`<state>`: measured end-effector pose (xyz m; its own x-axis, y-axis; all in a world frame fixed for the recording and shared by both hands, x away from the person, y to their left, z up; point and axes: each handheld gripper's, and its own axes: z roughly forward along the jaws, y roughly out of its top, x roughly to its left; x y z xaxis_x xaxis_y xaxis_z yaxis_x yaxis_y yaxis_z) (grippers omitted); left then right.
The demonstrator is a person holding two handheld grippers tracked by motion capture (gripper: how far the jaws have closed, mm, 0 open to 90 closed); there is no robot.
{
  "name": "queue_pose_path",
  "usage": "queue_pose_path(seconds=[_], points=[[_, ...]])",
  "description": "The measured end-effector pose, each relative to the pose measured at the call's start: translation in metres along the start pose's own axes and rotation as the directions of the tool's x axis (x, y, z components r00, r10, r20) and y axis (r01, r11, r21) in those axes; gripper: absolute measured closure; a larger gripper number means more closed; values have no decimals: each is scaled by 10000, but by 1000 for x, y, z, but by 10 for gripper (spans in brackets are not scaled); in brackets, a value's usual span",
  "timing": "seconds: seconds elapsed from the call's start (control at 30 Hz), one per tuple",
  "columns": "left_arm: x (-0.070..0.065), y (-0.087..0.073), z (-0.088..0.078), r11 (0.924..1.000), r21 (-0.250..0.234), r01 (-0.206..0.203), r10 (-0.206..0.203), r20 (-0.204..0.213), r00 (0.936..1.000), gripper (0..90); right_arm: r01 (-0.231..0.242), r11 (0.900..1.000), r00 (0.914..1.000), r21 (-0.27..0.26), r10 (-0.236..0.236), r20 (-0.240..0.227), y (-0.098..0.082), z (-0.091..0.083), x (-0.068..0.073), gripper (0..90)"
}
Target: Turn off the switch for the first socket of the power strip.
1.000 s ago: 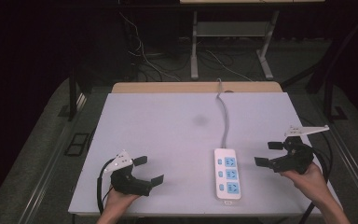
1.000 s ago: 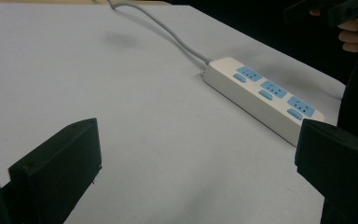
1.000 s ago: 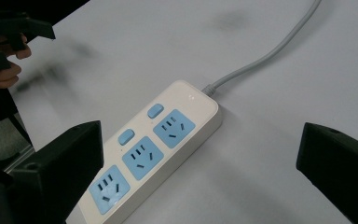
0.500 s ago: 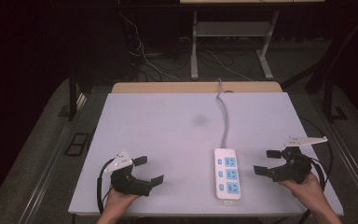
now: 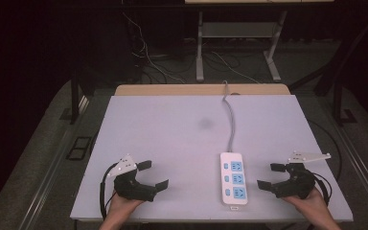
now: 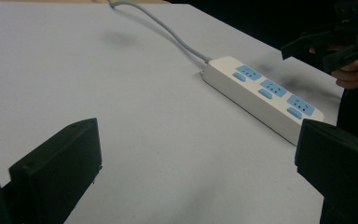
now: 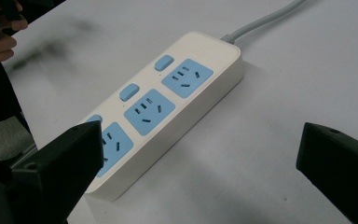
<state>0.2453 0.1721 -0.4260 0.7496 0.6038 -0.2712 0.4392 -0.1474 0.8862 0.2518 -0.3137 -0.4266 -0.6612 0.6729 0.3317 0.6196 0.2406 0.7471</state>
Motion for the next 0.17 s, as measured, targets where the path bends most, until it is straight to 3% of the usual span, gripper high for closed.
queue_pose_path(seconds=[0.17], points=[[0,0,1,9999,147,-24,24,-45,10000,0,160,9998,9999,135,-161,51,-6,5,2,3]])
